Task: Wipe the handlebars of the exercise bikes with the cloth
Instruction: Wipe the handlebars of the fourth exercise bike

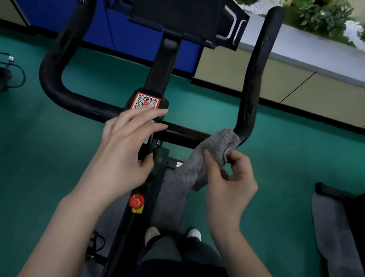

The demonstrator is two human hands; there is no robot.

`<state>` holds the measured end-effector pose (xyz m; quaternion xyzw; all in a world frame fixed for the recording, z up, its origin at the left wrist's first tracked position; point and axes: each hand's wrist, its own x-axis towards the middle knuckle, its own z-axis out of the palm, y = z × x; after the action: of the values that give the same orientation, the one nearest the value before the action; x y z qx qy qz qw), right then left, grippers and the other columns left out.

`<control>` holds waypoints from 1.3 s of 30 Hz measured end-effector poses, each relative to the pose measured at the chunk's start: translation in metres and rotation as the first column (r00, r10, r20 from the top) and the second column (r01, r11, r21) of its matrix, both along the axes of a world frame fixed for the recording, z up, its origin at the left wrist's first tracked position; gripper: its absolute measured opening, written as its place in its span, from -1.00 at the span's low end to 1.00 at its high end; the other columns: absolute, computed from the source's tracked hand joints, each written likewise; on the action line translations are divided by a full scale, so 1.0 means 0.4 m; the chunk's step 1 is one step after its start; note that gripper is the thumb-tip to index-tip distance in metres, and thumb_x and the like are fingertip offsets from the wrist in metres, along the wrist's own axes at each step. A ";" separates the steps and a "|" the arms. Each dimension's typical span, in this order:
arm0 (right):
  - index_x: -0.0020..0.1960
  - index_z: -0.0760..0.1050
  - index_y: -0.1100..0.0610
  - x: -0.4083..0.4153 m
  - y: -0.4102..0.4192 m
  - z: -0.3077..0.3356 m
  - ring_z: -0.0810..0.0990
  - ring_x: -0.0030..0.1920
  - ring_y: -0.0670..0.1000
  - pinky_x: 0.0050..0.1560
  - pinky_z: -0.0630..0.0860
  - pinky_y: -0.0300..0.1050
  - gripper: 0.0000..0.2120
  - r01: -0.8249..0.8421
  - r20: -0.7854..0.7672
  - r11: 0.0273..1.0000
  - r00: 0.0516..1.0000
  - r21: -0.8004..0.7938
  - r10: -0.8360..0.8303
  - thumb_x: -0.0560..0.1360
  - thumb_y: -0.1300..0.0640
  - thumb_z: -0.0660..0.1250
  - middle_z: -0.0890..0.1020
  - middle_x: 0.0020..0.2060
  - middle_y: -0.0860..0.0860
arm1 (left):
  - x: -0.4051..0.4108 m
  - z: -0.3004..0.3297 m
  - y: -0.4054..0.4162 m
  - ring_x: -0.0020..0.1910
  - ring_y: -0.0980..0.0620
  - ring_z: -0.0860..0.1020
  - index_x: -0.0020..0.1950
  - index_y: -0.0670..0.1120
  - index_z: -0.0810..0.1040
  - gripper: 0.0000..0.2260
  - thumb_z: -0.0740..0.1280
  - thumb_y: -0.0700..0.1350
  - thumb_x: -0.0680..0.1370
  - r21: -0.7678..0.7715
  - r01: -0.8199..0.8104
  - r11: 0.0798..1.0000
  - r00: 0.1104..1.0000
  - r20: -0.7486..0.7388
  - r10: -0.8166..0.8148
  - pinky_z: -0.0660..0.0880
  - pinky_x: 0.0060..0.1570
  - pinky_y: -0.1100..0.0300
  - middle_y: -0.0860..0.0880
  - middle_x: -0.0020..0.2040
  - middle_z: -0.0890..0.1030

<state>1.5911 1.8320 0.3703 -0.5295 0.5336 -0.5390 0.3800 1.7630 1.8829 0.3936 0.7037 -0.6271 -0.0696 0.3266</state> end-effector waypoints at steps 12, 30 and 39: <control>-0.12 0.47 0.04 -0.096 -0.082 0.021 0.54 -0.06 -0.04 -0.13 0.49 -0.35 -0.79 0.015 0.002 0.999 1.000 -0.030 -0.015 0.44 0.31 0.42 0.56 -0.09 0.17 | -0.070 0.020 -0.047 0.31 -0.02 0.37 0.22 -0.06 0.55 -0.52 0.50 0.07 0.37 -0.083 -0.013 0.996 0.989 0.149 0.025 0.07 0.34 0.14 0.03 0.20 0.53; -0.06 0.55 0.12 -0.114 -0.162 0.040 0.54 -0.08 -0.08 -0.02 0.48 -0.20 -0.85 0.015 -0.193 0.995 0.981 -0.094 -0.033 0.45 0.34 0.37 0.59 -0.10 0.08 | -0.157 -0.002 -0.134 -0.06 -0.01 0.49 -0.01 -0.06 0.63 -0.78 0.49 -0.04 0.39 -0.040 0.045 0.998 0.999 -0.009 -0.045 0.27 0.01 0.16 0.04 -0.09 0.56; -0.02 0.65 0.08 -0.099 -0.265 0.158 0.59 -0.13 -0.18 -0.08 0.47 -0.39 -0.83 -0.377 -0.568 0.926 0.761 0.008 0.315 0.40 0.22 0.43 0.68 -0.15 -0.09 | -0.157 -0.003 -0.136 -0.08 -0.02 0.50 -0.04 -0.07 0.63 -0.77 0.52 -0.05 0.35 -0.065 0.030 0.997 0.997 -0.063 -0.034 0.26 -0.03 0.16 0.04 -0.10 0.57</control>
<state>1.5517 1.7260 0.4334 -0.7725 0.4843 -0.3084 0.2713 1.7001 1.8283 0.3924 0.6800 -0.6295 -0.0772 0.3679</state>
